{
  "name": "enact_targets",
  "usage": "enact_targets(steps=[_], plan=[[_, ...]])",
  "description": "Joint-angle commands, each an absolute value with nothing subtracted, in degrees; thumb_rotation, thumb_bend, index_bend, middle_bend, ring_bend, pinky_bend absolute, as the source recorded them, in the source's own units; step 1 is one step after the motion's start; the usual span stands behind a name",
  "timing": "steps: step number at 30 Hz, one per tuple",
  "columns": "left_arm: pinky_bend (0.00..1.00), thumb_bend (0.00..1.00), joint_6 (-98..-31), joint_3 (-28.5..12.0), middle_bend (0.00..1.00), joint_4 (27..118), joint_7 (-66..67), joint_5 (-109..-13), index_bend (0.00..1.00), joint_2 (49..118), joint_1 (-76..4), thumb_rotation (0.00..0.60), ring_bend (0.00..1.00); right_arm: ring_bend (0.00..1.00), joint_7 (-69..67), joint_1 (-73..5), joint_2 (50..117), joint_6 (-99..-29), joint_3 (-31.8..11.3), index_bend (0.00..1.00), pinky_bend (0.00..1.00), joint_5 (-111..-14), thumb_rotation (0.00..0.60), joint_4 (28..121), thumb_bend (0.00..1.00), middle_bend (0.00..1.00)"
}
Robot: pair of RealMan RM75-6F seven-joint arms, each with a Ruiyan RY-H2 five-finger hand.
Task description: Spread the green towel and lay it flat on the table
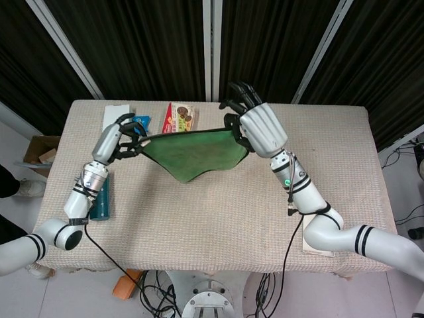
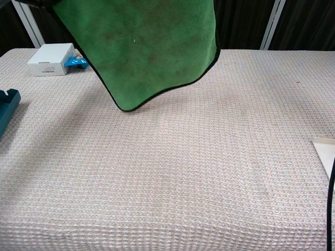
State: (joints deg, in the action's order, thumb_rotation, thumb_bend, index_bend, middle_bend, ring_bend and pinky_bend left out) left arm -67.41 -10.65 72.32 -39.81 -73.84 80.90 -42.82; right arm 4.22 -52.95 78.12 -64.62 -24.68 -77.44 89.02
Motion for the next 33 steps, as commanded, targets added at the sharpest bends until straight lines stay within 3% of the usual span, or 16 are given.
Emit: enact_targets(steps=[1, 8, 14, 18, 26, 33], plan=[[0.14, 0.73, -71.6, -11.9, 0.88, 71.9, -35.2, -73.3, 0.80, 82.3, -40.5, 0.600, 0.64, 0.01, 5.0, -53.4, 78.4, -64.6, -23.8, 0.79, 0.02, -78.4, 0.600, 87.8, 0.67, 0.32], [0.15, 0.73, -80.9, -5.9, 0.87, 65.9, -24.6, -79.9, 0.80, 90.1, -34.7, 0.600, 0.64, 0.01, 2.9, -52.0, 78.9, -63.3, -16.4, 0.79, 0.02, -84.3, 0.600, 84.6, 0.65, 0.32], [0.15, 0.73, -83.9, 0.2, 0.86, 61.3, -18.2, -86.3, 0.80, 93.8, -31.0, 0.600, 0.64, 0.01, -1.1, -49.8, 79.9, -64.9, -9.7, 0.79, 0.02, -91.0, 0.600, 83.3, 0.63, 0.32], [0.15, 0.73, -86.2, 2.1, 0.85, 61.1, -14.1, -89.8, 0.80, 94.4, -29.5, 0.600, 0.63, 0.01, -2.0, -48.7, 79.6, -66.0, -6.2, 0.79, 0.02, -95.0, 0.600, 83.8, 0.63, 0.32], [0.14, 0.71, -86.3, 5.4, 0.79, 64.5, -7.0, -93.6, 0.78, 93.2, -26.9, 0.600, 0.59, 0.01, 1.4, -46.4, 80.2, -67.7, -1.2, 0.79, 0.00, -100.6, 0.600, 84.4, 0.61, 0.32], [0.14, 0.68, -84.4, 6.9, 0.66, 65.5, -0.5, -94.8, 0.71, 93.2, -25.1, 0.600, 0.51, 0.01, 4.9, -43.8, 83.9, -70.9, 0.9, 0.77, 0.00, -103.7, 0.600, 81.2, 0.59, 0.31]])
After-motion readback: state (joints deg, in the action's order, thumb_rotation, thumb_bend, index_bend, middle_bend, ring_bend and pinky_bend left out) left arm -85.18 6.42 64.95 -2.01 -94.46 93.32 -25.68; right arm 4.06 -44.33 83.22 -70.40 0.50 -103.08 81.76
